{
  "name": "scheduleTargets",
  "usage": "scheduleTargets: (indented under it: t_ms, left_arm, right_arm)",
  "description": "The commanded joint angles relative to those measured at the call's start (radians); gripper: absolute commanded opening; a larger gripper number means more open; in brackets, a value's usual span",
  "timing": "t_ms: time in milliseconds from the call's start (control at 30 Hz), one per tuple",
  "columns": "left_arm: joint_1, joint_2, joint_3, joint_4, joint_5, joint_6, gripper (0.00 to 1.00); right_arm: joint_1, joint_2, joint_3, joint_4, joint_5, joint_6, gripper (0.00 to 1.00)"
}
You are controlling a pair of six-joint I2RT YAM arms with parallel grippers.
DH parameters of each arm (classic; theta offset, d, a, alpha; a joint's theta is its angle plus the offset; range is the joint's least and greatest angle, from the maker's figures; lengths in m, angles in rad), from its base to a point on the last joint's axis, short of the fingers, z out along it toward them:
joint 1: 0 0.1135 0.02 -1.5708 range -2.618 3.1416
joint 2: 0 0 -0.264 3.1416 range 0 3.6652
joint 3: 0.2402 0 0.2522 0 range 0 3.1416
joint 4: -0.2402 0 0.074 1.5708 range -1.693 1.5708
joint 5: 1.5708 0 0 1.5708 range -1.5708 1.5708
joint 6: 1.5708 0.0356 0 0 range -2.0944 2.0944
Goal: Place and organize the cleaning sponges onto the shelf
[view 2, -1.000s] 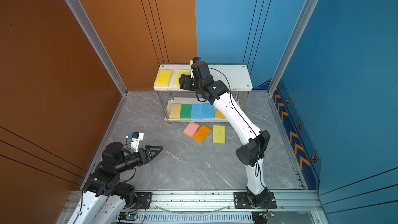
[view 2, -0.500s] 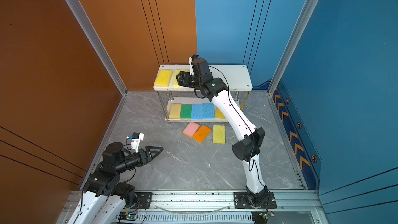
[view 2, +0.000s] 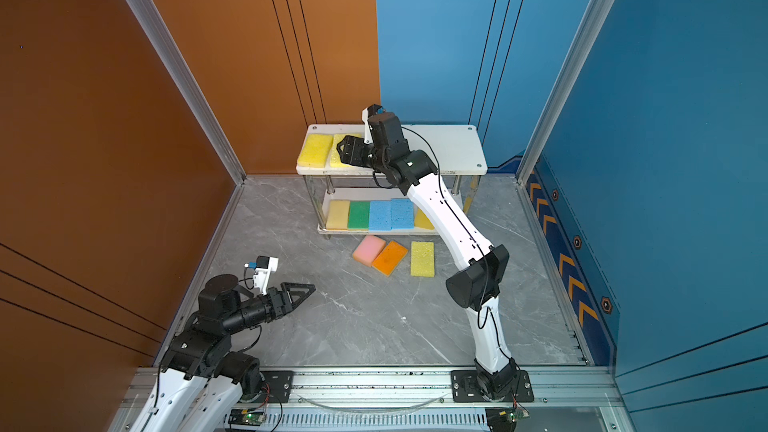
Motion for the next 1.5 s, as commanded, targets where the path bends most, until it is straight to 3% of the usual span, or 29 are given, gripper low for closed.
scheduleTargets:
  t_ms: [0, 1467]
  left_arm:
    - [0.009, -0.002, 0.001, -0.011, 0.014, 0.021, 0.77]
    - [0.013, 0.006, 0.004, -0.015, 0.011, 0.027, 0.78]
  right_arm:
    - [0.015, 0.028, 0.002, -0.033, -0.027, 0.027, 0.74]
    - [-0.027, 0.094, 0.047, 0.0, -0.095, 0.026, 0.75]
